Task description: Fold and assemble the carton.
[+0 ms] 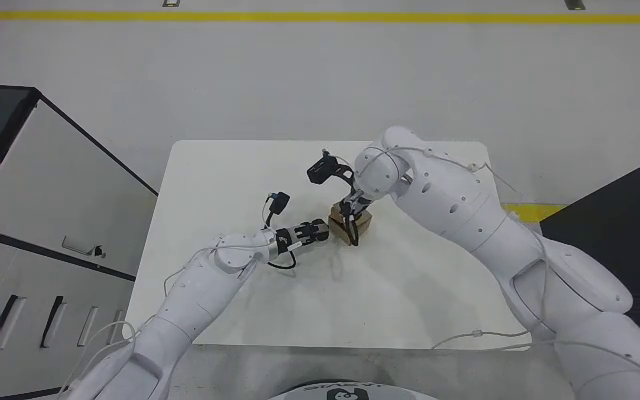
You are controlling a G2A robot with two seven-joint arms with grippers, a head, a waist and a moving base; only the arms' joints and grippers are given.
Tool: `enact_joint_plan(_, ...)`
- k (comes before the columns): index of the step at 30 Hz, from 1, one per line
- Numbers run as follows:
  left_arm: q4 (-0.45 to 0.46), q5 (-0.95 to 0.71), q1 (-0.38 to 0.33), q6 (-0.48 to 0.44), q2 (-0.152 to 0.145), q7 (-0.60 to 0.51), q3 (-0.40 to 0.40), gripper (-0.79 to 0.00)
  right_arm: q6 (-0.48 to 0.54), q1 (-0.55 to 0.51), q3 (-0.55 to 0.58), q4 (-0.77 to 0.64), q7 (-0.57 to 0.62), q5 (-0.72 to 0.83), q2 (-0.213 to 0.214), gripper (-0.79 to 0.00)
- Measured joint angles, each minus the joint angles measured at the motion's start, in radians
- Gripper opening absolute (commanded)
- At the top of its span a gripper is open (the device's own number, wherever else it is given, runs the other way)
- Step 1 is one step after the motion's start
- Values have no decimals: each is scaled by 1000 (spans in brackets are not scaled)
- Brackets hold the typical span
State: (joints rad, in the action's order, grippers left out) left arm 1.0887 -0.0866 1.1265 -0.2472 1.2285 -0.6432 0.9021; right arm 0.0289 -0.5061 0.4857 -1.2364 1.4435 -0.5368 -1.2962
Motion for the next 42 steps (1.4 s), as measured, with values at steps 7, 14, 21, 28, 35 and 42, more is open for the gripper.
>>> enact_joint_plan(7,0,0,0,0,0,0,0,-785,9,-5,-7,1,-1,-36,-5,-671)
enact_joint_plan(14,0,0,0,0,0,0,0,-785,25,-4,-17,-11,8,-77,-12,-622)
enact_joint_plan(21,0,0,0,0,0,0,0,-785,37,-9,-27,-12,10,-103,-21,-763)
enact_joint_plan(28,0,0,0,0,0,0,0,-785,43,-11,-34,6,8,-122,-32,-785)
enact_joint_plan(35,0,0,0,0,0,0,0,-785,49,-11,-35,25,2,-135,-43,-785)
enact_joint_plan(42,0,0,0,0,0,0,0,-785,51,-7,-34,15,0,-172,-49,-560)
